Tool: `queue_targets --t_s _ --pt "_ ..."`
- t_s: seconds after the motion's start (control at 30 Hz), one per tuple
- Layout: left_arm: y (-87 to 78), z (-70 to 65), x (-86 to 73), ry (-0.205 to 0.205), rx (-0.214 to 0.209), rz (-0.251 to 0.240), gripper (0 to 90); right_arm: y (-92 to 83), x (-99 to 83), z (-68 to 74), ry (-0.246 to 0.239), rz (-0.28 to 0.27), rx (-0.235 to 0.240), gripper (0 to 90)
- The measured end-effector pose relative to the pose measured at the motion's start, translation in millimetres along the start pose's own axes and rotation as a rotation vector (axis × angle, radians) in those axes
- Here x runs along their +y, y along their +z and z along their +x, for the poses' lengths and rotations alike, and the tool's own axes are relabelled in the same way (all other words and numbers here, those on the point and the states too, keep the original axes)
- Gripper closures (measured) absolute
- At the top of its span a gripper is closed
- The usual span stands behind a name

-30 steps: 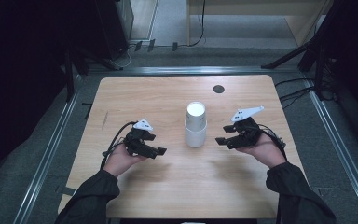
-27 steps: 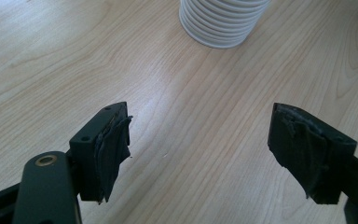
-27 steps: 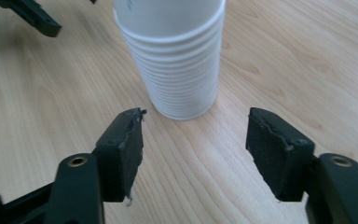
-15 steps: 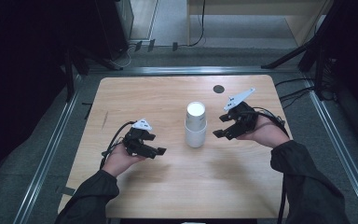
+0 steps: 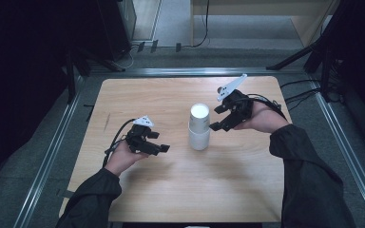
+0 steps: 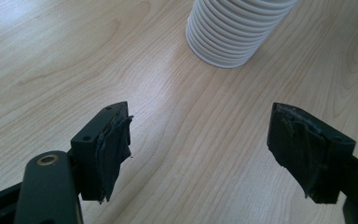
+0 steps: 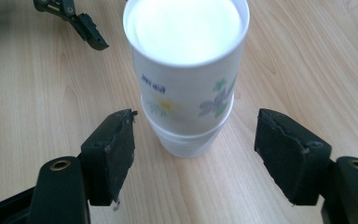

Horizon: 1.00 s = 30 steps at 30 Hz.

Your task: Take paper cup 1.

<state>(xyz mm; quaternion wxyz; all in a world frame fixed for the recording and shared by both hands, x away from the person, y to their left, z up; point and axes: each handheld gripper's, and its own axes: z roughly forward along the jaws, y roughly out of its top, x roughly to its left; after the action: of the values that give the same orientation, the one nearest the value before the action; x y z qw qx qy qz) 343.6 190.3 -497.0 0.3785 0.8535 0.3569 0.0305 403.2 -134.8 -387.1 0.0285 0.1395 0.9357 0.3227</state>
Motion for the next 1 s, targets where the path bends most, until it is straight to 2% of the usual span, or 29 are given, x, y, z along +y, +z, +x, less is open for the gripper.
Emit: queue_targets --t_s 0.1,0.17,0.37,0.43,0.67,0.8,1.0 --pt "0.6 -2.0 -0.8 0.011 0.008 0.016 21.3 0.4 11.4 -0.7 -0.021 0.010 0.025 27.6" --pt "0.1 -5.3 -0.6 0.018 -0.004 0.019 21.3 3.0 21.9 -0.7 -0.039 0.020 0.038 26.8" --pt "0.7 -9.4 0.1 0.037 -0.009 0.022 21.3 11.3 37.8 0.1 -0.070 0.044 0.038 26.3" --pt "0.7 -9.2 -0.2 0.033 -0.010 0.022 21.3 14.8 45.6 -0.5 -0.069 0.080 0.032 26.6" --pt "-0.7 -8.0 -0.6 0.029 -0.012 0.018 21.3 17.7 54.7 0.4 -0.067 0.133 0.027 29.4" --pt "0.2 -8.9 -1.3 0.036 -0.011 0.027 21.3 20.4 58.8 1.7 -0.092 0.169 0.023 33.4" --pt "-0.7 -7.9 -1.5 0.032 -0.012 0.021 21.3 19.7 62.2 2.4 -0.099 0.181 0.017 34.1"
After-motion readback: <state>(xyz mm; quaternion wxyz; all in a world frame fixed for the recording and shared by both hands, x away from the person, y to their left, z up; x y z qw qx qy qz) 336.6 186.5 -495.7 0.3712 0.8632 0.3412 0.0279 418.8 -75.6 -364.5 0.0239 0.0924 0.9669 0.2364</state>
